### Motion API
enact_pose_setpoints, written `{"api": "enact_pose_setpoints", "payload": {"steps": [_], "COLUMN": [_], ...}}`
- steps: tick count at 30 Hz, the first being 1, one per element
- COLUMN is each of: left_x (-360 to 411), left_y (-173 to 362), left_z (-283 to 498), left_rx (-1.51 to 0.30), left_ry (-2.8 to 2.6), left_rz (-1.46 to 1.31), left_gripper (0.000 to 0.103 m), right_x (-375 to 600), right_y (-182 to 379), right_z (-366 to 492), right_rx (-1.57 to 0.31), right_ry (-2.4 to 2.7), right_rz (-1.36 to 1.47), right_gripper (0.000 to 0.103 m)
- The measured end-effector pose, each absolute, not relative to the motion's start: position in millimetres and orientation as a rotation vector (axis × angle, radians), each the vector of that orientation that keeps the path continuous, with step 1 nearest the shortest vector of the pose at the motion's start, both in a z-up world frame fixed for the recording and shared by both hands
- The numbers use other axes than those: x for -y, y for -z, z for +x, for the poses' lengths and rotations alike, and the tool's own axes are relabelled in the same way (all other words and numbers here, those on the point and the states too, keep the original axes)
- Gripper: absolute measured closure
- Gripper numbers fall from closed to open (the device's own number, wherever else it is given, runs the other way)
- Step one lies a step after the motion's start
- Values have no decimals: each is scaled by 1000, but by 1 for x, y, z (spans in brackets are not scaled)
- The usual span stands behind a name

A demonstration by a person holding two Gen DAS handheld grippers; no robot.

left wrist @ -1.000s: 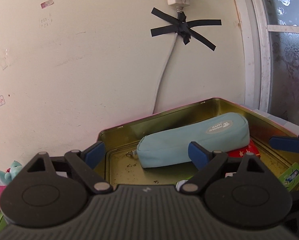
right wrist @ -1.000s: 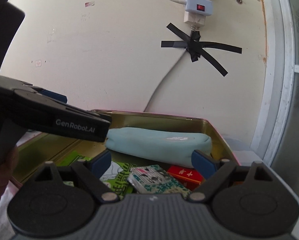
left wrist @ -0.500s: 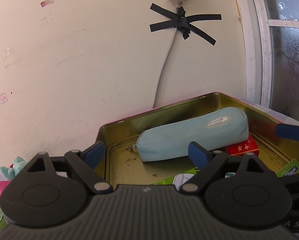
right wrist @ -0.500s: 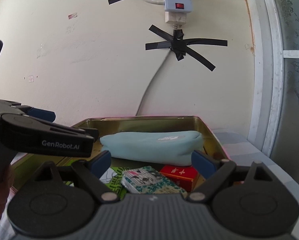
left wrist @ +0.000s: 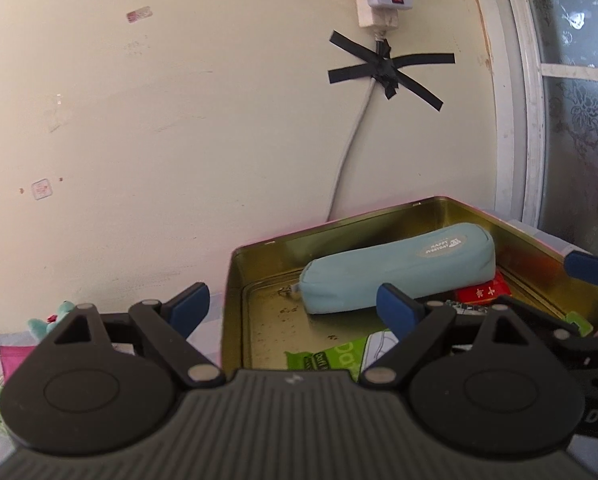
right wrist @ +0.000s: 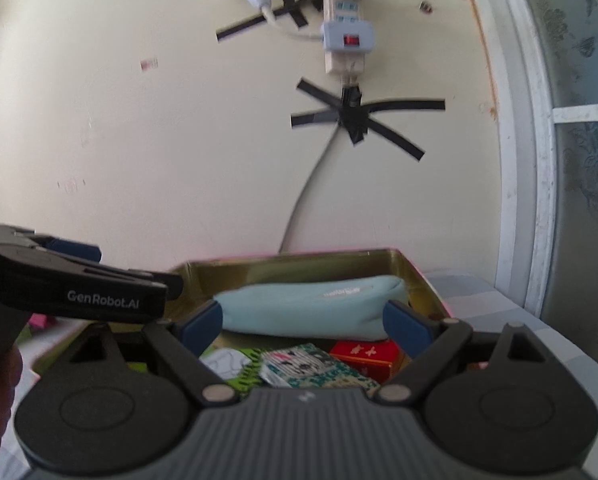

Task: Organize objects
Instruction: 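Move both grippers back toward the pink wallet and green box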

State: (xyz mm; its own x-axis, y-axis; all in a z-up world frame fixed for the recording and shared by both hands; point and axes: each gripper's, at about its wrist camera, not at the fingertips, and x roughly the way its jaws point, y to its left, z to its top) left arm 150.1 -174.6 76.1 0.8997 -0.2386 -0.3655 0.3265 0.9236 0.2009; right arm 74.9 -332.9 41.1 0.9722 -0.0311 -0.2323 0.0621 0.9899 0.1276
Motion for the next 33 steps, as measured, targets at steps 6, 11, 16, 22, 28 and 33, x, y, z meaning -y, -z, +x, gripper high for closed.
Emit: {"api": "enact_pose_setpoints", "payload": {"steps": [6, 11, 16, 22, 28, 33], "left_x": [140, 108, 81, 52, 18, -11], "left_y": [-79, -77, -71, -56, -41, -34], "left_z": [132, 117, 103, 94, 94, 101], "left_rx": [-340, -346, -360, -385, -416, -431], "left_ry": [276, 246, 212, 171, 105, 45], "left_rz": [226, 194, 164, 133, 103, 106], "left_gripper": [11, 10, 10, 7, 7, 7], "right_x": [310, 291, 272, 247, 218, 201], "right_y": [-42, -40, -35, -22, -20, -21], "right_z": [37, 8, -12, -14, -13, -10], "right_rx": [-147, -106, -97, -169, -200, -228], "right_ry": [39, 44, 62, 51, 25, -13], "right_rz": [174, 207, 229, 214, 127, 110], "right_gripper": [12, 12, 12, 12, 12, 12]}}
